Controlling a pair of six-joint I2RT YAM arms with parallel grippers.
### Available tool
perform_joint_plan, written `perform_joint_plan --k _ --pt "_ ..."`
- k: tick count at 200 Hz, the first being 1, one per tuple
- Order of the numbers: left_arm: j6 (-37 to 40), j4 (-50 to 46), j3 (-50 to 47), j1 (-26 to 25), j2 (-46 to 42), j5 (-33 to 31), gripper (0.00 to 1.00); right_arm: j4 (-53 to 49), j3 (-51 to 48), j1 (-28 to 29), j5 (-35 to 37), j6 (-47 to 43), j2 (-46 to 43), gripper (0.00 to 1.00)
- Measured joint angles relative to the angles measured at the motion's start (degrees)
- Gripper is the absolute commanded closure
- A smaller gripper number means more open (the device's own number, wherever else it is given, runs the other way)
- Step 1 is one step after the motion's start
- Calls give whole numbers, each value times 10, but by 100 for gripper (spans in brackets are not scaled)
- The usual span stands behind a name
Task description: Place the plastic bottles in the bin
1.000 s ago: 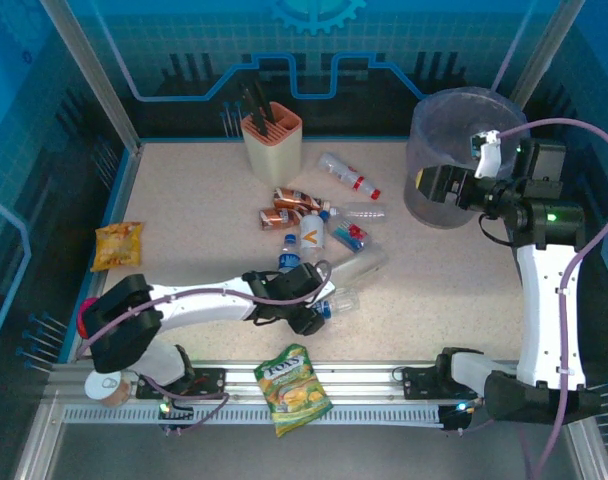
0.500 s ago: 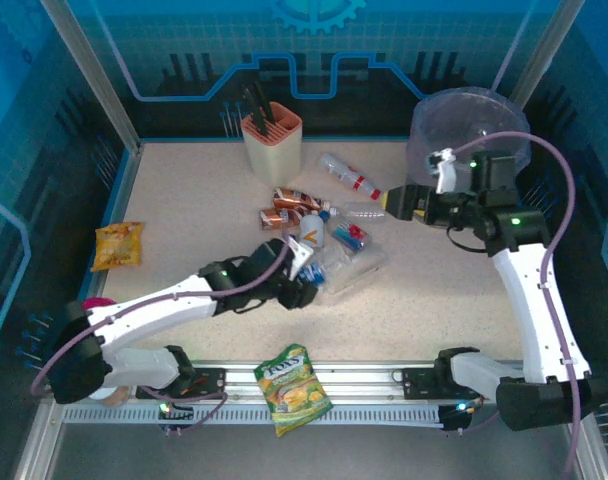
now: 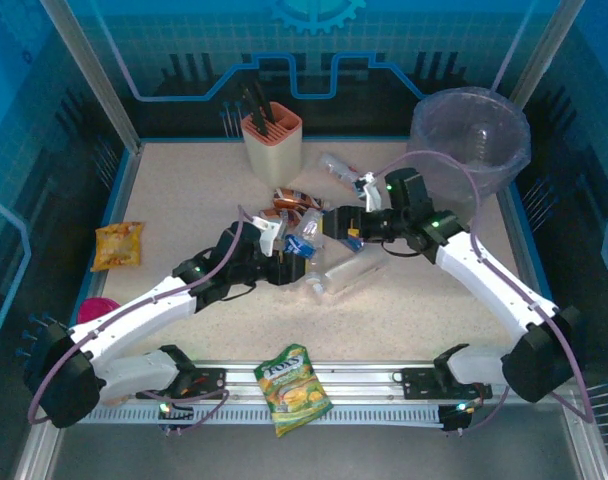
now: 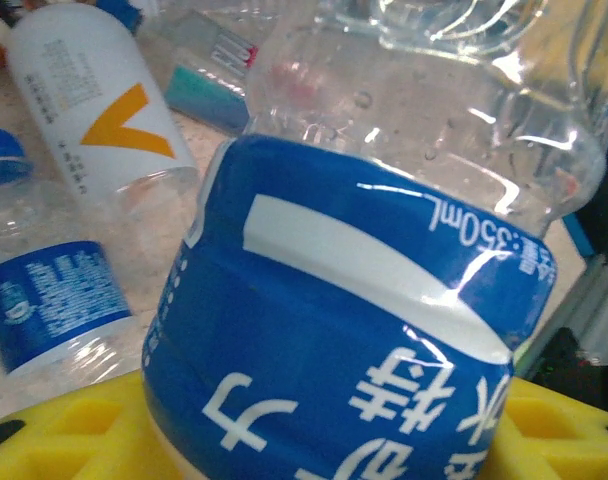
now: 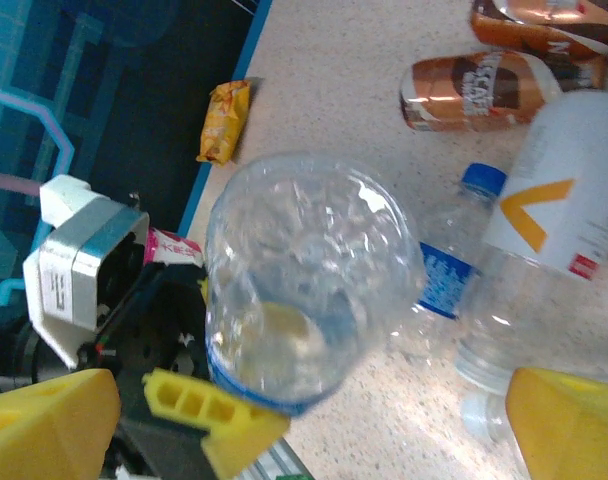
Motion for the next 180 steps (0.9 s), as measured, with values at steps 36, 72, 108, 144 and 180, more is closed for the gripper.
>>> perform_joint_plan --k 36,72,108,144,180 --pt "-13 30 -3 0 5 26 50 56 0 14 2 23 40 10" --pt "-17 39 -4 0 11 33 49 83 -2 15 -1 37 56 30" --pt "-17 43 -5 2 12 35 37 93 -2 16 0 42 56 39" --pt "-21 45 -6 2 9 37 20 92 -2 13 2 42 56 43" --pt "-32 47 -12 2 -10 35 1 70 7 -16 2 24 52 44"
